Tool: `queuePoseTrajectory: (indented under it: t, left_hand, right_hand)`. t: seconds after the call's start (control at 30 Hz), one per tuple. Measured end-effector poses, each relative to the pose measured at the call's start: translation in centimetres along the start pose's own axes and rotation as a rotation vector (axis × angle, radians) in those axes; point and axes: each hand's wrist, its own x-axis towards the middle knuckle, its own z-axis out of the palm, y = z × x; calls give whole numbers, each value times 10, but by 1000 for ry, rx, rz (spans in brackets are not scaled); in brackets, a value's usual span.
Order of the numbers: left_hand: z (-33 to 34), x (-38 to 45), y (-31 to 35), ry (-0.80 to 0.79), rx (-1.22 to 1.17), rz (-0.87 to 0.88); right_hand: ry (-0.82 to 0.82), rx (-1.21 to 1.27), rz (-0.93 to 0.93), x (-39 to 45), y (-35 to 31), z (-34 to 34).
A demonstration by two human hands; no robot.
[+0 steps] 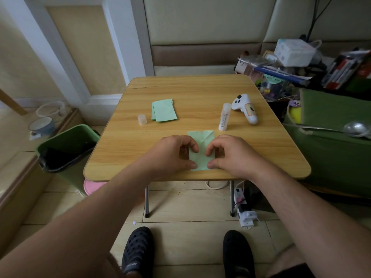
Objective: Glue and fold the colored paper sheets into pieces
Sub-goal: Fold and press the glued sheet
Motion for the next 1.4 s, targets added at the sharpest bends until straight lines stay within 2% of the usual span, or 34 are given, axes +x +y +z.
queuePoseTrajectory:
  t: [0.17, 0.3, 0.43, 0.7, 0.8, 0.93, 1.2, 1.4]
  left_hand:
    - [-1, -1, 0, -10, -16, -5]
    - [8, -1, 3, 46, -111, -29]
    - [18, 0, 7, 101, 21, 30]
    - [3, -2, 5, 41, 89, 15]
    - [4, -5, 8, 79, -24, -29]
    - [11, -3, 12, 96, -23, -5]
    - [4, -3, 7, 44, -50, -17]
    - [14, 0, 9, 120, -16, 36]
  right_hand:
    - [-64, -52, -17, -1, 0, -10]
    - [-71, 14, 10, 0, 1, -10]
    - [-15, -15, -16, 6, -1, 1]
    - [-92, -32, -34, 6, 3, -9]
    - [-53, 12, -15, 6, 2, -6]
    - [31, -61, 9, 10, 2, 10]
    - [-64, -28, -5, 7, 5, -8]
    - [67, 34, -35, 15, 6, 10]
